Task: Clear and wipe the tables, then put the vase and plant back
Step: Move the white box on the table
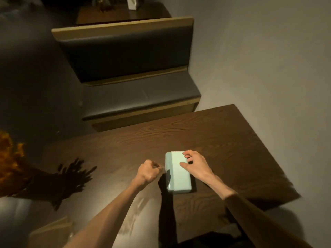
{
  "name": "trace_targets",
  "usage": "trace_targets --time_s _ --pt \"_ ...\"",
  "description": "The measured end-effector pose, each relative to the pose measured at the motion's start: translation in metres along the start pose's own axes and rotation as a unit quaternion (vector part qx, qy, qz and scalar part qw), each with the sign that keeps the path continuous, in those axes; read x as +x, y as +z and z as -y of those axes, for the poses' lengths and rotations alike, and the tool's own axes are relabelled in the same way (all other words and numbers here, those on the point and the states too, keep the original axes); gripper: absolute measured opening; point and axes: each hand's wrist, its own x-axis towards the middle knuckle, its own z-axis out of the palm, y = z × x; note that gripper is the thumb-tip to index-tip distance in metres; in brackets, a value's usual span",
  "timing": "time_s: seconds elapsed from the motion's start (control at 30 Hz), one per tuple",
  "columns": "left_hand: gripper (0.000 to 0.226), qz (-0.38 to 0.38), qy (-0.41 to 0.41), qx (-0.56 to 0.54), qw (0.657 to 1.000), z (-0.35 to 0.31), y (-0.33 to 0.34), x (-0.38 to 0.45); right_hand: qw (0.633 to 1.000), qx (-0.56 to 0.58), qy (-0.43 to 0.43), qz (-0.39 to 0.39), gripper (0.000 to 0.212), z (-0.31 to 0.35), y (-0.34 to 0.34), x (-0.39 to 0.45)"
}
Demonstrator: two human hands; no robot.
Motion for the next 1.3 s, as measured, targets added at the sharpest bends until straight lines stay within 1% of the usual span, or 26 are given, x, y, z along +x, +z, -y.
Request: trace_targets --time_s 0.1,0.17,0.27,0.33,0.43,0.57,0.73,0.83,0.93,1.0,1.07,1.13,1.17,1.23,1.3 --pt "0.023 -0.024 -0.009 0.071 0.997 -0.012 0.022 0.006 0.999 0.007 0.045 0.019 0.058 -0.029 -0.005 -0.002" --pt "0.03 -0.016 -0.034 0.091 0.995 -0.015 0.036 0.008 0.997 0.029 0.066 0.034 0.066 -0.045 0.0 -0.005" --pt "0.047 -0.001 -0.083 0.107 0.991 -0.017 0.057 0.01 0.992 0.069 0.093 0.055 0.076 -0.066 0.013 -0.011" --pt "0.062 -0.01 -0.114 0.127 0.985 -0.019 0.067 0.01 0.988 0.081 0.106 0.072 0.079 -0.074 0.023 -0.013" --pt "0.077 -0.039 -0.129 0.172 0.976 -0.03 0.083 0.01 0.986 0.099 0.099 0.091 0.072 -0.082 0.03 -0.014" --pt "0.092 -0.07 -0.143 0.248 0.956 -0.044 0.101 0.013 0.984 0.112 0.095 0.1 0.07 -0.091 0.035 -0.014" --pt "0.094 -0.071 -0.151 0.196 0.966 -0.041 0.106 0.02 0.979 0.123 0.086 0.14 0.068 -0.102 0.026 -0.012" --pt "0.093 -0.087 -0.152 0.199 0.964 -0.039 0.111 0.024 0.972 0.13 0.091 0.171 0.067 -0.11 0.018 -0.008" --pt "0.094 -0.08 -0.14 0.271 0.949 -0.045 0.111 0.026 0.972 0.118 0.091 0.183 0.067 -0.114 0.015 -0.005" --pt "0.1 -0.075 -0.108 0.353 0.926 -0.048 0.111 0.027 0.971 0.124 0.091 0.184 0.064 -0.116 0.016 -0.003" --pt "0.105 -0.069 -0.08 0.396 0.912 -0.048 0.113 0.028 0.968 0.135 0.097 0.186 0.058 -0.117 0.016 -0.001" --pt "0.1 -0.066 -0.081 0.395 0.913 -0.05 0.111 0.029 0.967 0.144 0.104 0.184 0.052 -0.118 0.013 0.001" --pt "0.096 -0.069 -0.088 0.38 0.918 -0.051 0.108 0.031 0.966 0.149 0.108 0.181 0.049 -0.119 0.011 0.002" --pt "0.089 -0.083 -0.099 0.319 0.939 -0.052 0.102 0.037 0.965 0.165 0.117 0.168 0.043 -0.122 0.003 0.005" --pt "0.087 -0.084 -0.112 0.222 0.965 -0.053 0.095 0.042 0.963 0.192 0.122 0.142 0.043 -0.126 -0.008 0.01"
